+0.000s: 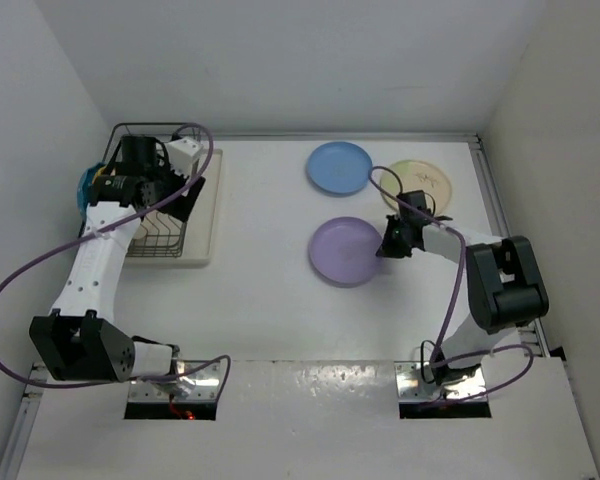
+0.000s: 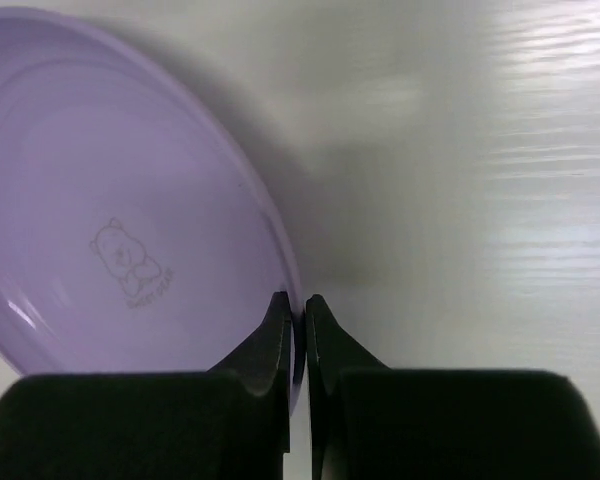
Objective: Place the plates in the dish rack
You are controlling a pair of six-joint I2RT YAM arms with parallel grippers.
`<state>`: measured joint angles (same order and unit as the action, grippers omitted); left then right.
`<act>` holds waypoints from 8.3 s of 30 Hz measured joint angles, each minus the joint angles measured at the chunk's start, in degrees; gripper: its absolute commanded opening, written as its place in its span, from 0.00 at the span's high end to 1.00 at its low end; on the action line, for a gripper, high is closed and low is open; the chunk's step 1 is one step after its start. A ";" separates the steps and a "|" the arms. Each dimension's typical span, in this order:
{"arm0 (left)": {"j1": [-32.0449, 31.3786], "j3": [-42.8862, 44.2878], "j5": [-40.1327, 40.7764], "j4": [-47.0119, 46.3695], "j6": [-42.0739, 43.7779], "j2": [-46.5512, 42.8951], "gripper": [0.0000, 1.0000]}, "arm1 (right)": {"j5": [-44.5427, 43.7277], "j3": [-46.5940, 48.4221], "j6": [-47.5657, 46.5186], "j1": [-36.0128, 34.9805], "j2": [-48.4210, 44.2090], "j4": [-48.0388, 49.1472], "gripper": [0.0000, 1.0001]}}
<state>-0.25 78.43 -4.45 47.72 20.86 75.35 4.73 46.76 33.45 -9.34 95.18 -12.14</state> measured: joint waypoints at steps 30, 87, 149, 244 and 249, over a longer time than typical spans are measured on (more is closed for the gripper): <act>-12.11 -5.03 -26.36 -0.70 -3.54 9.18 0.94 | -1.40 9.51 -4.52 -29.16 -11.04 7.85 1.00; -4.46 -9.35 56.94 -29.35 2.95 12.02 0.97 | -6.21 19.41 -4.81 -23.74 -11.61 -6.82 0.00; 3.15 15.80 3.52 5.70 2.84 7.74 0.16 | -5.99 61.55 6.78 2.43 38.56 -7.69 0.47; -1.51 3.43 42.93 -11.76 0.26 6.78 1.00 | -0.17 -2.58 4.13 -17.35 -16.55 15.72 0.00; -1.55 2.99 45.77 -16.85 -0.22 6.95 1.00 | -0.26 -3.91 4.00 -16.17 -19.10 15.54 0.00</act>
<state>-1.80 81.43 41.32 30.87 20.64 82.30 4.47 42.85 37.45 -25.52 76.07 3.40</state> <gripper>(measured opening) 0.121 0.996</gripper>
